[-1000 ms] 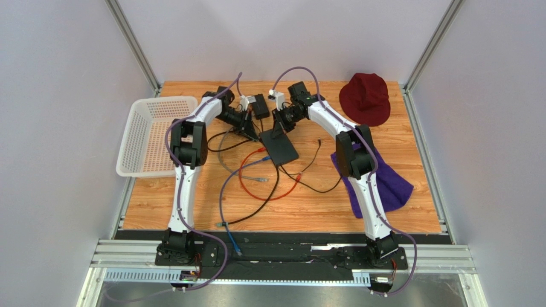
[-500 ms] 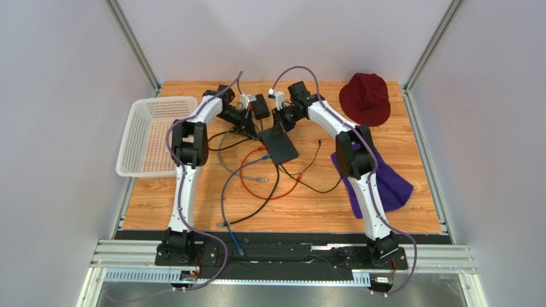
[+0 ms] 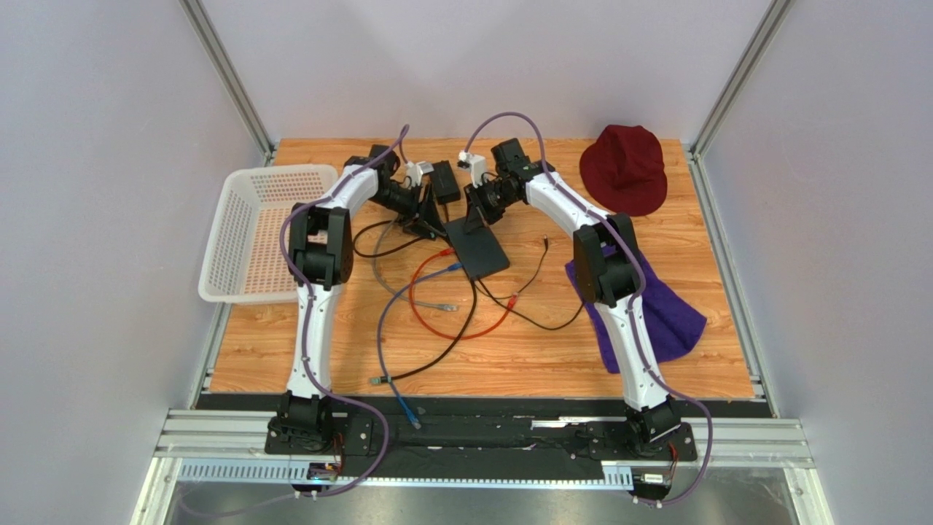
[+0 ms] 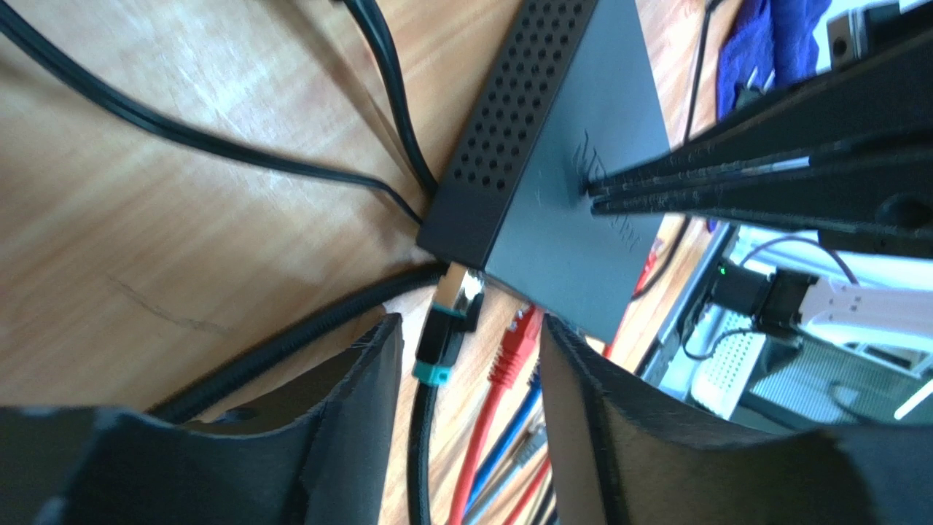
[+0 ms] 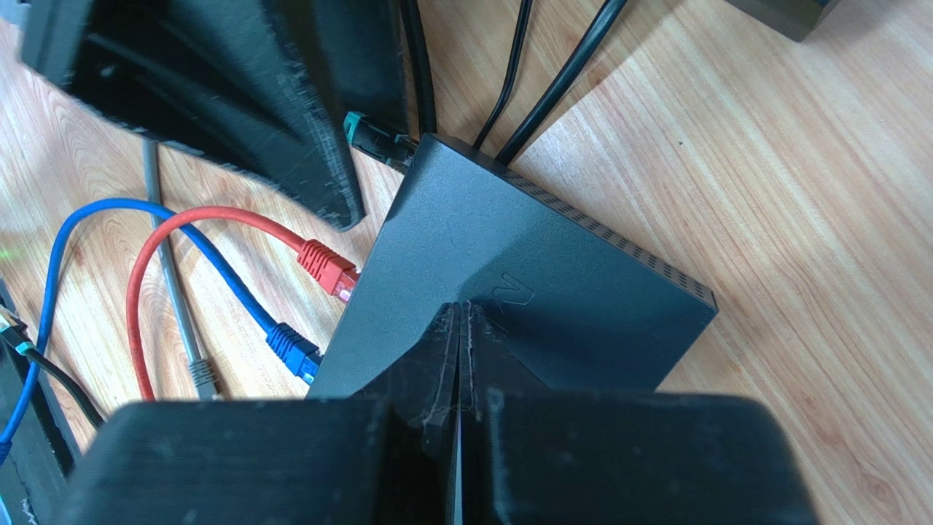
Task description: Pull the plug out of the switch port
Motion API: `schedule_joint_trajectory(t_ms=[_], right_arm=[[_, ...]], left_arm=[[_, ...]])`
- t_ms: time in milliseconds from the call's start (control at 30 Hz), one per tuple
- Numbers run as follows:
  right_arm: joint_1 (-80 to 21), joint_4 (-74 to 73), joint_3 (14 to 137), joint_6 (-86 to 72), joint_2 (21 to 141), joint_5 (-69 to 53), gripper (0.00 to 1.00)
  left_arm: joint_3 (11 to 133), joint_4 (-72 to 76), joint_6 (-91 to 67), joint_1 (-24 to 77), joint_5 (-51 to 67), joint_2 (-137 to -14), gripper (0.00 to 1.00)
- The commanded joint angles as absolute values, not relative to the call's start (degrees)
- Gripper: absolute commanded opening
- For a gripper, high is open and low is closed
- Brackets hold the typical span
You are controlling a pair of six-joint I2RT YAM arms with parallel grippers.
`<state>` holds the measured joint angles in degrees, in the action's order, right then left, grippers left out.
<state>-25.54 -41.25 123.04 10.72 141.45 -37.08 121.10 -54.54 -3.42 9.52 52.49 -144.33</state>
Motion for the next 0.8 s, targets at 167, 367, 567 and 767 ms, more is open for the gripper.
schedule_joint_trajectory(t_ms=[167,367,567,767], right_arm=[[-27.07,-45.70,120.23,12.66,145.28,-30.24,0.00],[-27.07,-45.61,120.06,12.66,145.28,-29.79,0.00],[-27.07,-45.53,120.06,12.48,145.28,-29.53,0.00],[-27.16,-45.53,120.06,12.57,145.28,-29.36,0.00]], left_arm=[[121.64,-49.48,-8.70,9.23,51.24,-144.66,0.46],[122.78,-48.60,-9.49,9.14,55.02,-146.33,0.39],[122.43,-47.90,-10.11,9.14,55.37,-146.69,0.13],[120.67,-49.83,-8.17,9.05,51.95,-145.02,0.00]])
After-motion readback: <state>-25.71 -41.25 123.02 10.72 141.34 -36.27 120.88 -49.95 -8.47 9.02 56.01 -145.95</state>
